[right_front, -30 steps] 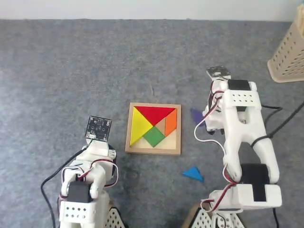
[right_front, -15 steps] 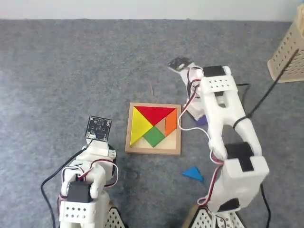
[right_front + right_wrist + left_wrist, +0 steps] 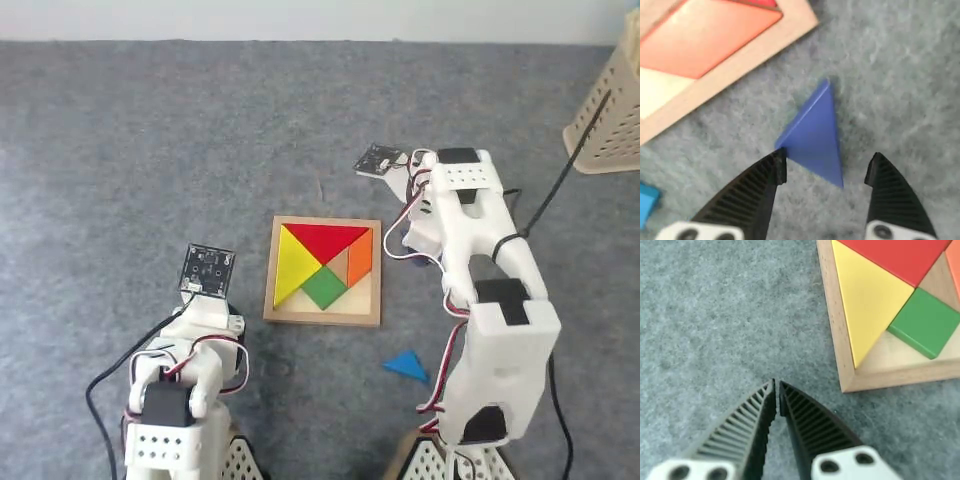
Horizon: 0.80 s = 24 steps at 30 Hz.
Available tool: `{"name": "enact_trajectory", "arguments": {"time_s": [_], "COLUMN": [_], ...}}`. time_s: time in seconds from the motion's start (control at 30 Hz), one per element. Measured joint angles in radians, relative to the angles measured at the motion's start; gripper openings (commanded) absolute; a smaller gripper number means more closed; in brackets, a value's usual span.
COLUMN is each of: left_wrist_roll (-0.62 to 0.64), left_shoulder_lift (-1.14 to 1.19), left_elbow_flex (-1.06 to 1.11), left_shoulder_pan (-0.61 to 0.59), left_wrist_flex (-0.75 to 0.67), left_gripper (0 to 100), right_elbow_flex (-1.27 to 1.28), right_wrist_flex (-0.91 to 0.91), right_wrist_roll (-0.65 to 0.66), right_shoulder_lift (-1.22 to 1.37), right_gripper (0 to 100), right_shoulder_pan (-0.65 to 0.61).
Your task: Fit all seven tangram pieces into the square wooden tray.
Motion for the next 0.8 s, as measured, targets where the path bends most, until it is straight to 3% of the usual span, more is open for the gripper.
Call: {"name": "enact_trajectory", "arguments": {"time_s": [0.13,0.4,0.63,0.8], "left_wrist_roll": [0.000,0.000,0.000,0.000], "left_shoulder_lift": [0.000,0.000,0.000,0.000], "left_elbow_flex": [0.000,0.000,0.000,0.000], "left_shoulder_pan": [0.000,0.000,0.000,0.000], "left_wrist_flex": [0.000,0.000,0.000,0.000], "left_gripper": [1,1,1,1], "right_elbow_flex": [-0.003,-0.012,-0.011,0.166], "right_wrist_flex": [-0.002,-0.002,0.002,-0.043], "right_wrist_roll": [0.002,-0.057,-0.089,-0.049], "right_shoulder_lift": [0.021,0.023,0.006,-0.089], "right_gripper": [23.2,0.6,0.6,0.6], "right_shoulder_pan": [-0.002,0.008,0.009,0.009]}}
